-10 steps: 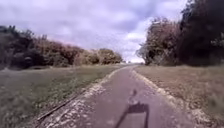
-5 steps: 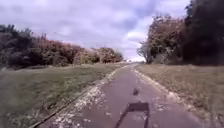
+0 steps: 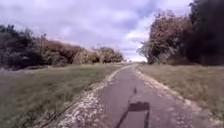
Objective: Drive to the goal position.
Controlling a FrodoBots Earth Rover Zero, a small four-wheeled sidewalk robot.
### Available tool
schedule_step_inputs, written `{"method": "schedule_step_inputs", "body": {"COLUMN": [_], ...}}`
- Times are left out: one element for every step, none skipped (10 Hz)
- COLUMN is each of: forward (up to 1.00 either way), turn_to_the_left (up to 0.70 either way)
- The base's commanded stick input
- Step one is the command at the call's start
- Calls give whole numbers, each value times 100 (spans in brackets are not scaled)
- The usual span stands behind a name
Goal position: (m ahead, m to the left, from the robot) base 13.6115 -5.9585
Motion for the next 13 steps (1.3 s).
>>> {"method": "schedule_step_inputs", "body": {"forward": [100, 100, 100, 100, 100, 100, 100, 100, 100, 100, 100, 100, 100], "turn_to_the_left": [0, 0, -1, -2, -13, -18, -4, -1, 0, 0, 0, 0, 0]}}
